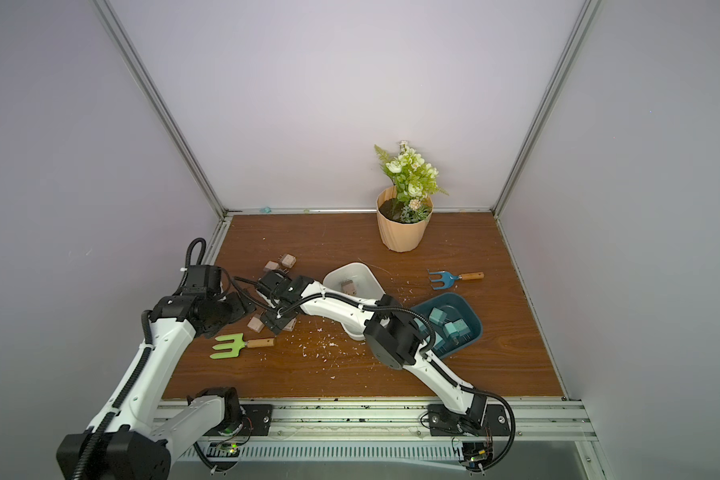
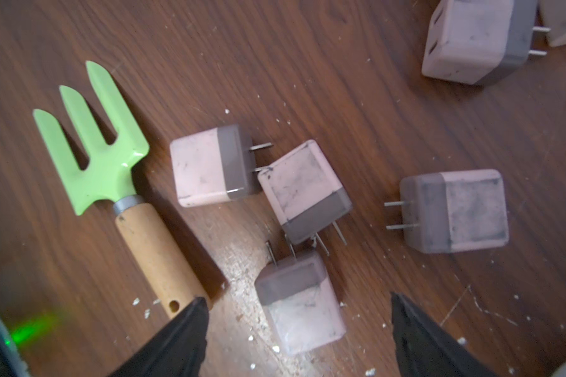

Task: Place the plugs by color into the storage box
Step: Adjust the plug at the center of the board, then pick up the plug from the center of the board.

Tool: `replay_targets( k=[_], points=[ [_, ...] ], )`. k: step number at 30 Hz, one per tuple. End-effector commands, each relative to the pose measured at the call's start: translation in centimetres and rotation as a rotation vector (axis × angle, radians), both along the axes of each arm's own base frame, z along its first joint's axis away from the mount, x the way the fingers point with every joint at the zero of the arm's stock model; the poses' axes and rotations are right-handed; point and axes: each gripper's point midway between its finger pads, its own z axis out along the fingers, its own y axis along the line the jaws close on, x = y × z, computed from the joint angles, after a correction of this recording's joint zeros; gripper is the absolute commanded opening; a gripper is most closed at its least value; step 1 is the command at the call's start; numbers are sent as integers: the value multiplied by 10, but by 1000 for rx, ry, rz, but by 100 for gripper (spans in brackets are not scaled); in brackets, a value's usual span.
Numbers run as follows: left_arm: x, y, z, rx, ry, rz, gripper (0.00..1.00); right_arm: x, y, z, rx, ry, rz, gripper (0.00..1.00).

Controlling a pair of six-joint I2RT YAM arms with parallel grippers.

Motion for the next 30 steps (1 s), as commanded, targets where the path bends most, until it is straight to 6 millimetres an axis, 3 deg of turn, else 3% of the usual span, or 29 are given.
replay_targets(
  k=[1,6,12,18,25,30],
  points=[
    [-8,3,-3,2,22,11,98,-1,-3,-10,-48,-10,39,89],
    [-9,3,-3,5,24,12,98,-3,-4,-17,-56,-9,59,84],
    [-8,4,-3,5,26,17,98,-4,-14,-23,-88,-9,55,63],
    [-8,4,-4,6,31,19,98,-3,-23,-11,-64,-1,14,50],
    [-7,5,-4,9,30,22,98,18,-27,47,65,-9,-79,46],
    [-6,5,-4,10,31,22,98,45,-48,92,125,-36,-168,46]
  ],
)
